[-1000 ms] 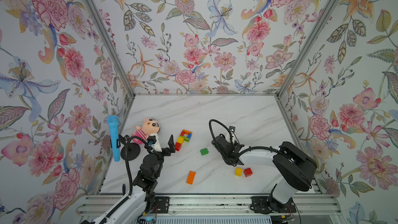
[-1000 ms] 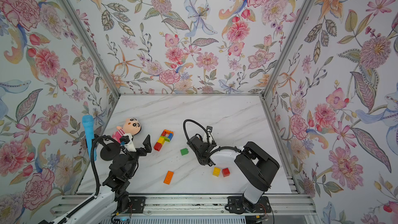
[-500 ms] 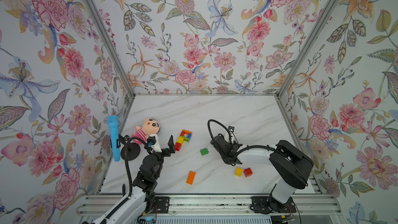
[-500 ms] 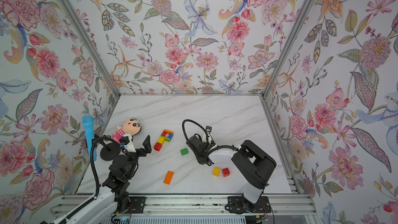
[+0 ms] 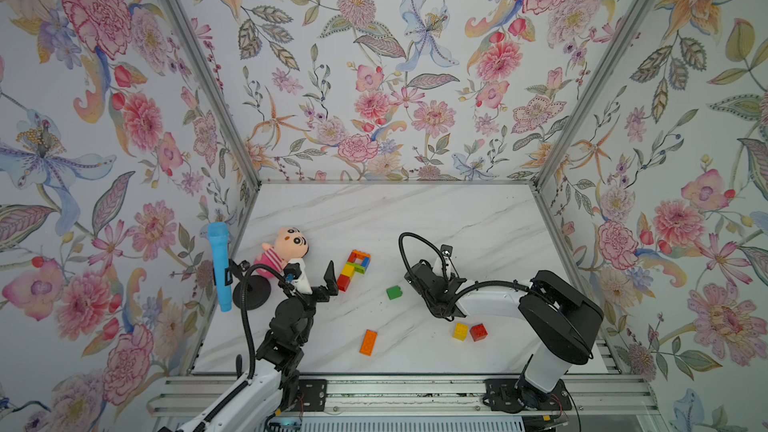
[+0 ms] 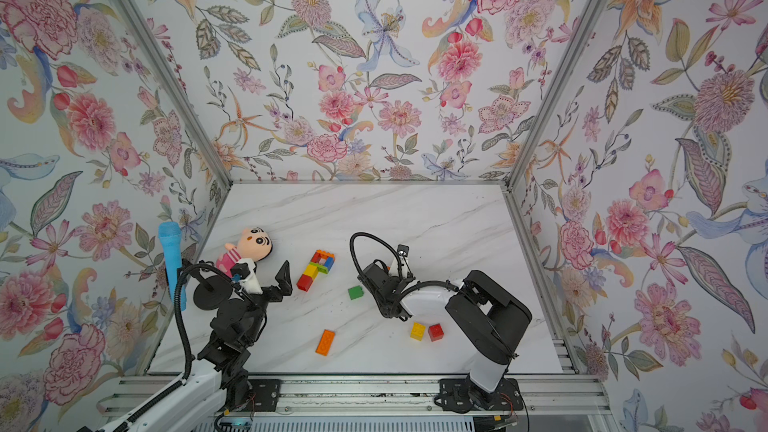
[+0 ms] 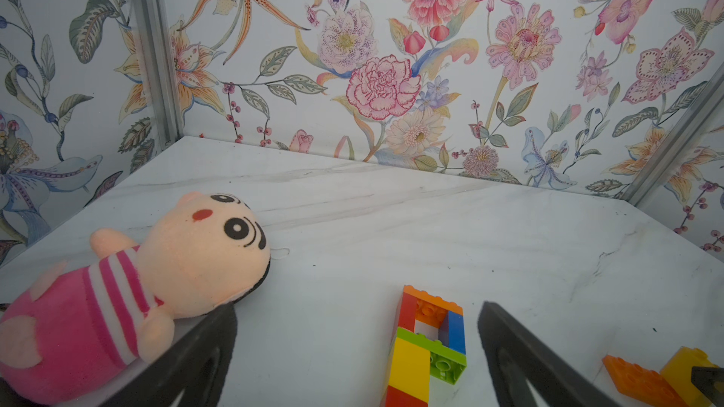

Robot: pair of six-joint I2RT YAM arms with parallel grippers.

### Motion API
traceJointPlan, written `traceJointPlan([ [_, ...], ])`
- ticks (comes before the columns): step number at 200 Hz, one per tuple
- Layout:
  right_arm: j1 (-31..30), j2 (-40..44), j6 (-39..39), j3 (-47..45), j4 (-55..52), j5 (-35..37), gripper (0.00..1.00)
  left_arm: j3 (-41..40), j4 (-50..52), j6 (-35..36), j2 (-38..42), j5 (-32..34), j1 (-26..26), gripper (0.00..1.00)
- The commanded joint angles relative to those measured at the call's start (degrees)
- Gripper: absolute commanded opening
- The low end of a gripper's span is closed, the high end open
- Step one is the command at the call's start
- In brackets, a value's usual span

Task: Assemble the letter p with lego
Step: Assemble the lego brick with the lego brick.

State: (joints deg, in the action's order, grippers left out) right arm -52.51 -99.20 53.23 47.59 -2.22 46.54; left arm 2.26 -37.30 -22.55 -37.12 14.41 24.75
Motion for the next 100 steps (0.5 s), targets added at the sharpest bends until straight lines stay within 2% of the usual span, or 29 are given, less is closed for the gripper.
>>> traceJointPlan([
  [1, -0.4, -2.4, 4.2, 1.0, -4.2, -0.5, 0.00, -0.7, -1.3, -0.1, 0.6, 1.4, -0.6, 0.99],
  [44, -0.9, -4.9, 8.5, 1.3, -7.8, -0.2, 0.00, -0.8, -1.4, 0.1, 0.8, 1.5, -0.6, 0.99],
  [100, -0.4, -10.3, 7.6, 6.5, -11.9, -1.6, 0.00, -1.2, -1.5, 0.2, 1.4, 1.9, -0.6, 0.99],
])
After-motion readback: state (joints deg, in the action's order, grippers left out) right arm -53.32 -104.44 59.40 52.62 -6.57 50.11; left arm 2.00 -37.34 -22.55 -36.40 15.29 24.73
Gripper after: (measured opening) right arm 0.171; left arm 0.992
